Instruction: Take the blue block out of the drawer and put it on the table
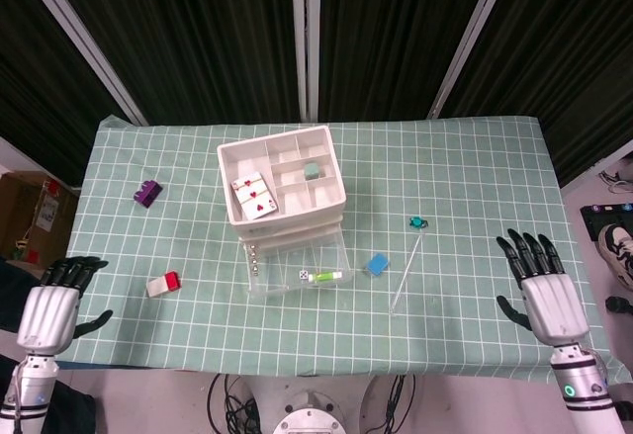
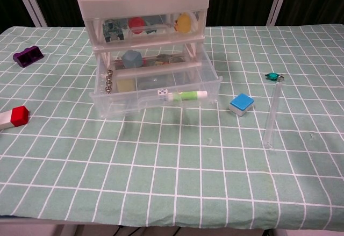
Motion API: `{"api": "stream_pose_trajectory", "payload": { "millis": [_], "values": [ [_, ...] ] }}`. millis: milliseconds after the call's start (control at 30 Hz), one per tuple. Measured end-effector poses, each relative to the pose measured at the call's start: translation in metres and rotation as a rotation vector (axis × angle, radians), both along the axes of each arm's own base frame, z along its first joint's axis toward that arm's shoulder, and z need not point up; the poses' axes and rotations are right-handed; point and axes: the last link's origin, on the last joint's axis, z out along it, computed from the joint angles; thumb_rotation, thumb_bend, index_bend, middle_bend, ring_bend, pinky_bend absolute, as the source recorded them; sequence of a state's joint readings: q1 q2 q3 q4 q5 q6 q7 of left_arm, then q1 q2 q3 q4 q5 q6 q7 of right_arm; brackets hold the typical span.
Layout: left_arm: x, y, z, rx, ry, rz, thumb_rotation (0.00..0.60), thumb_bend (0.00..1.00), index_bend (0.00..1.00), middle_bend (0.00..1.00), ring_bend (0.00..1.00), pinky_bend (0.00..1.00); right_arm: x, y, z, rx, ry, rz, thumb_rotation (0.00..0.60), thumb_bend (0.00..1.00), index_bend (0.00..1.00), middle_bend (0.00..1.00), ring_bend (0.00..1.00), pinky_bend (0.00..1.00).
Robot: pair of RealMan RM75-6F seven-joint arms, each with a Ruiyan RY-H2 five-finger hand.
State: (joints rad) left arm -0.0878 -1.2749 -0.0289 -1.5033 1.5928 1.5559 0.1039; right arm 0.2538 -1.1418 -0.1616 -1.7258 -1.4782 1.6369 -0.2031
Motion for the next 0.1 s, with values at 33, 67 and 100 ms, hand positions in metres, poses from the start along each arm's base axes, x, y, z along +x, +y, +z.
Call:
{"api": "stream_pose_trajectory", "payload": {
  "millis": [33, 67, 100],
  "values": [
    [0.0001, -0.0005, -0.0009, -0.001, -0.001, 0.000, 0.600, 0.06, 0.25, 0.23, 0.19, 0.20, -0.0043, 0.0083, 0.0036, -0.010, -0.014, -0.010, 0.600, 0.16, 0.00, 0.00, 0.00, 0.00],
    [0.0001, -0.0013, -0.0022, -0.002, -0.002, 0.001, 0.600, 0.06, 0.25, 0.23, 0.19, 0.20, -0.0068, 0.0136, 0.0057, -0.016, -0.024, -0.013, 0.600, 0.16, 0.00, 0.00, 0.00, 0.00],
    [-0.0001, -0.0019, -0.0030, -0.002, -0.003, 0.002, 0.600, 0.06, 0.25, 0.23, 0.19, 0.20, -0.0085, 0.0175, 0.0072, -0.019, -0.031, -0.012, 0.600, 0.16, 0.00, 0.00, 0.00, 0.00]
  ]
}}
